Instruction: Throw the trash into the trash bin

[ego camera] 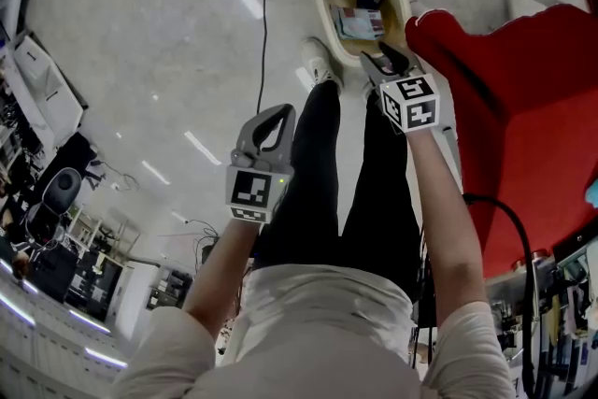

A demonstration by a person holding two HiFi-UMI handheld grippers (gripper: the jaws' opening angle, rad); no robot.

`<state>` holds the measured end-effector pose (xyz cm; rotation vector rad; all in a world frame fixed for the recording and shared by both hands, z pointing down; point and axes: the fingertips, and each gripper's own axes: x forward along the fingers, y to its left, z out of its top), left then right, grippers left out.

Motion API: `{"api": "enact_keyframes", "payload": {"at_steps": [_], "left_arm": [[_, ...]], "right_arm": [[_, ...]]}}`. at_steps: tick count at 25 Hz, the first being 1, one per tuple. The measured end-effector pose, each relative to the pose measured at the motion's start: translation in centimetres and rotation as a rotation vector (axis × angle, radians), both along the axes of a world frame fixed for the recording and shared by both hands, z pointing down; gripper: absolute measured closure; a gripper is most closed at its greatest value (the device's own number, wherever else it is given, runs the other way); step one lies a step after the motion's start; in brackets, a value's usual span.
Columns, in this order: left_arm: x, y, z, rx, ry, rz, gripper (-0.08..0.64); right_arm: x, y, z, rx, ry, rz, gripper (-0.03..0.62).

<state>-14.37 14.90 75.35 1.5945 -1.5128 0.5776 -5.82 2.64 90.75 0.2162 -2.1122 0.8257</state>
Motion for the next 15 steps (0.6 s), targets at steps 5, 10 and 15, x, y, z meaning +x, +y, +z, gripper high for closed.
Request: {"api": "enact_keyframes", "payload": {"at_steps": [5, 10, 15], "left_arm": [[-0.1, 0.2, -0.4, 0.005, -0.004, -0.007, 0.555], [0.8, 0.4, -1.4, 0.01, -0.008, -0.018, 0.555], [1.3, 0.1, -3.5, 0.033, -0.021, -0.016, 0.555]], "right_arm": [[0.3, -0.1, -0.9, 0.006, -0.005, 0.012, 0.408], [1.5, 0.1, -2.6, 0.02, -0.009, 0.01, 0.415], [2.4, 0.4, -5.2, 0.054, -0.01, -0.003, 0.471]]}}
